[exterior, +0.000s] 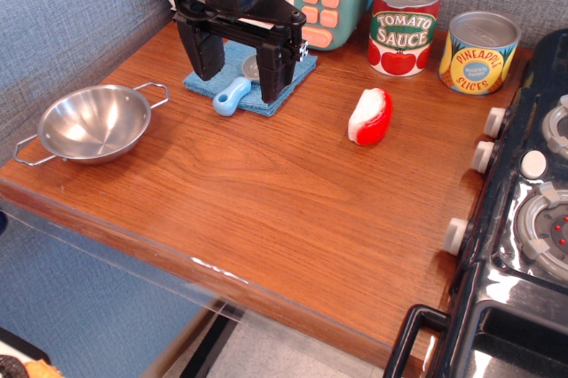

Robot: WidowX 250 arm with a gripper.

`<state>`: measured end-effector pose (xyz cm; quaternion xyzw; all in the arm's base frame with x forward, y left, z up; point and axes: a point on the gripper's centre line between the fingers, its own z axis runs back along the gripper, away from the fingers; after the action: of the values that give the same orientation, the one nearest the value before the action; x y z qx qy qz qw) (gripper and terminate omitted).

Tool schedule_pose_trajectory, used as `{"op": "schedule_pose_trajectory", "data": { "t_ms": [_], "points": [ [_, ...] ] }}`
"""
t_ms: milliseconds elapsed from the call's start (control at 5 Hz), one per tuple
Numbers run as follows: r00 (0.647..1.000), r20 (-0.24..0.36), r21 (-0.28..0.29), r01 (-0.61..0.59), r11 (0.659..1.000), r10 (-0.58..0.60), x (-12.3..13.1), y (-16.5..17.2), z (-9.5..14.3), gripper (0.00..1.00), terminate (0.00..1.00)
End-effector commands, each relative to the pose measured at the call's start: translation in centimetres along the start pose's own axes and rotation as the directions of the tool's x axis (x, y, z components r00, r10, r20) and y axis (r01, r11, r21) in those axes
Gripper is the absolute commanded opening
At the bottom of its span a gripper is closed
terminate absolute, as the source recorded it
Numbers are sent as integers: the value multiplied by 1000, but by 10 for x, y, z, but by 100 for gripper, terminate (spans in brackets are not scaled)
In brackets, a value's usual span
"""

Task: Move the spoon to the bottom right of the table.

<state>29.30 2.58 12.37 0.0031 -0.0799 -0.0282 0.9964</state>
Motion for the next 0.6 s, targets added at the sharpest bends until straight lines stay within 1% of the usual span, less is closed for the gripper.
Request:
{"op": "schedule_pose_trajectory", "data": {
  "t_ms": [0, 200, 400],
  "points": [
    [1000, 0, 0, 0, 1000, 0, 0, 0, 0, 100, 0],
    [1000, 3, 11, -12, 1000, 12, 7, 9, -5, 100, 0],
    [1000, -3, 15, -29, 999, 29, 16, 21, -14, 100, 0]
  ]
}}
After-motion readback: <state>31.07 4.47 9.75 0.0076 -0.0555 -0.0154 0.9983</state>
